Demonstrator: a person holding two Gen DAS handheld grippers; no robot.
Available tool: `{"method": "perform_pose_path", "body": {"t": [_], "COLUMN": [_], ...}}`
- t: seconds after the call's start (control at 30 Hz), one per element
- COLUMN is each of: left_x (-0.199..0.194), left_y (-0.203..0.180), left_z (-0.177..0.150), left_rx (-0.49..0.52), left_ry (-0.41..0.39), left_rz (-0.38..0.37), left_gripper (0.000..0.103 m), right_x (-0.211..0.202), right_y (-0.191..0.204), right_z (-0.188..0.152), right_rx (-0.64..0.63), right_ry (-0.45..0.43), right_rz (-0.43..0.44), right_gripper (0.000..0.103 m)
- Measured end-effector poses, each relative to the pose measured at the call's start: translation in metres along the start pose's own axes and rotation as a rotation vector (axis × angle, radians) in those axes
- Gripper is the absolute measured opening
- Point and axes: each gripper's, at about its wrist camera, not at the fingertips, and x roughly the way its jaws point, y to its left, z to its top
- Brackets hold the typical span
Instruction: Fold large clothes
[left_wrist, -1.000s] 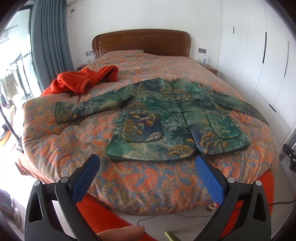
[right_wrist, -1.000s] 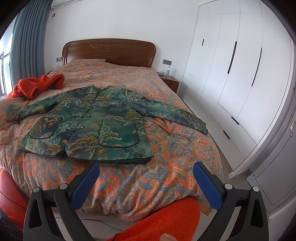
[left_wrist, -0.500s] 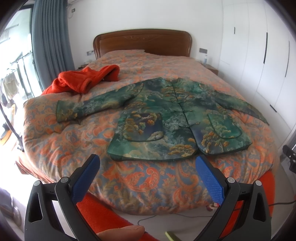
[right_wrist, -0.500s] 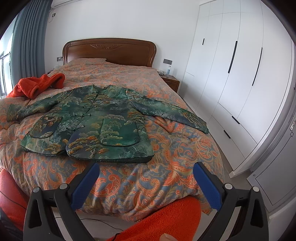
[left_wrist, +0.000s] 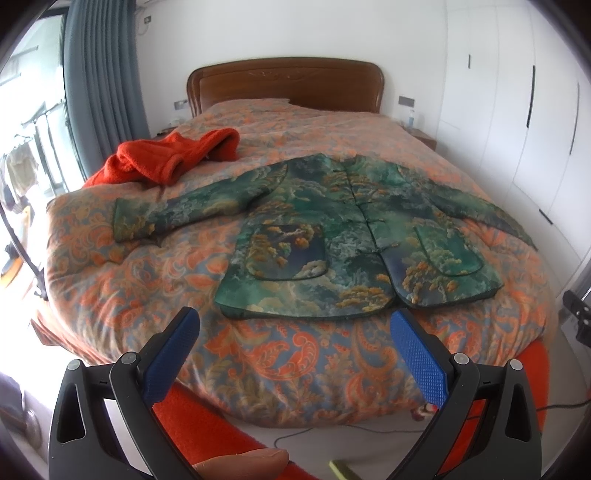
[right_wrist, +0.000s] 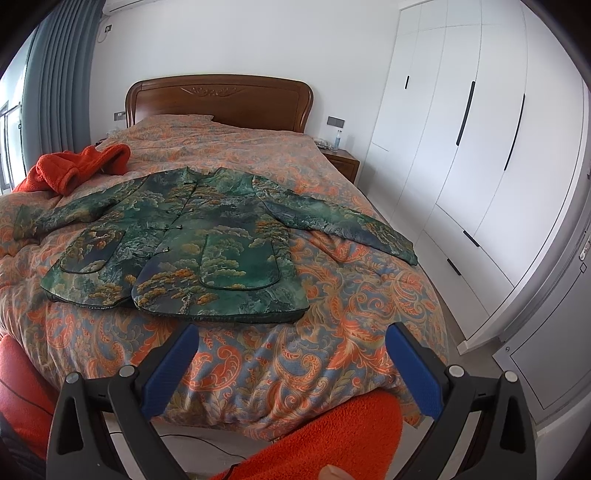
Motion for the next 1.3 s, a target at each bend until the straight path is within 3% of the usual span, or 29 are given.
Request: {"method": "perform_pose_path", "body": {"t": [1.3], "left_x": [0.0038], "left_y": [-0.0054], "left_z": [-0.0012], "left_rx": [0.001], "left_ry": [0.004], "left_rz": [0.009], "left_gripper": [0.103], "right_x": [0.0027], "right_y": [0.0027], "right_z": [-0.0016], "right_rx": [0.002], "right_ry": [0.013], "right_rz": [0.001], "right_gripper": [0.103]}}
